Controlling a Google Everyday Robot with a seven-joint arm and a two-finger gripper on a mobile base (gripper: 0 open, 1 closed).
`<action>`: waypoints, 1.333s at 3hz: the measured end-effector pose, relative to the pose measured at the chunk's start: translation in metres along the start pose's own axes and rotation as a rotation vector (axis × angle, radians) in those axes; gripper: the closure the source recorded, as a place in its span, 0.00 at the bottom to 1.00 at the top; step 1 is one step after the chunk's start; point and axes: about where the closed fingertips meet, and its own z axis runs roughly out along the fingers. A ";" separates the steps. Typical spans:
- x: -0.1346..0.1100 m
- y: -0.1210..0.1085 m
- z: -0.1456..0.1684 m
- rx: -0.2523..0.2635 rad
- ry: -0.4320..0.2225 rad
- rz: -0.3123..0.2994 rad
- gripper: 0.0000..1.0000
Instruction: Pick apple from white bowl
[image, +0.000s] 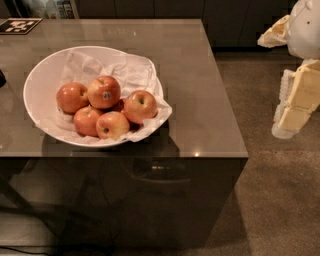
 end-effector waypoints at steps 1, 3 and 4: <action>-0.013 -0.002 -0.003 0.013 -0.005 -0.011 0.00; -0.117 -0.007 -0.002 -0.044 -0.044 -0.053 0.00; -0.170 -0.012 0.011 -0.074 -0.067 -0.057 0.00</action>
Offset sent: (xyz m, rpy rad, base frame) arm -0.0035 0.1124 0.0260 0.0205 0.1250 0.0925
